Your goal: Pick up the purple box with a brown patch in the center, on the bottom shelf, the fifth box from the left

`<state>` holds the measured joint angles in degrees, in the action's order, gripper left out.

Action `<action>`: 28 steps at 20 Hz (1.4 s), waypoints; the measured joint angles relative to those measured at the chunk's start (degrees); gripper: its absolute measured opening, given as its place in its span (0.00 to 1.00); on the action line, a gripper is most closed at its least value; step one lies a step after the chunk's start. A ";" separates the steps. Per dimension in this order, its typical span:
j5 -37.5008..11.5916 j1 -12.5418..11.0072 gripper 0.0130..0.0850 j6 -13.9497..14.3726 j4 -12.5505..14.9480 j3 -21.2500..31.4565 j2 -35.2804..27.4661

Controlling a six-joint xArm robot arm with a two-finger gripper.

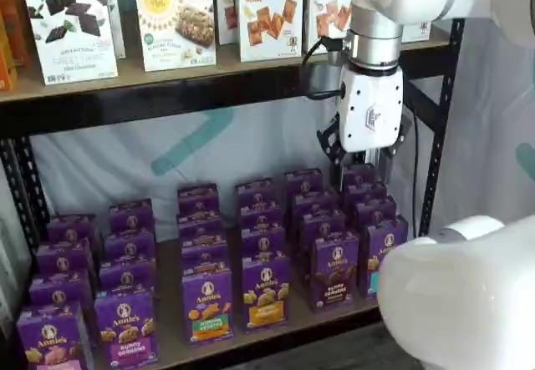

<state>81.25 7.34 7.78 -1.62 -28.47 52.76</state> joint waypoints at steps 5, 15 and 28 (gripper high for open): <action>-2.54 -1.07 1.00 -1.54 -2.36 1.40 1.68; -4.66 -0.08 1.00 -0.31 -0.57 2.40 -1.07; -12.50 1.55 1.00 1.67 1.15 5.79 -6.05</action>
<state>68.75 8.89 9.46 -0.47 -22.69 46.70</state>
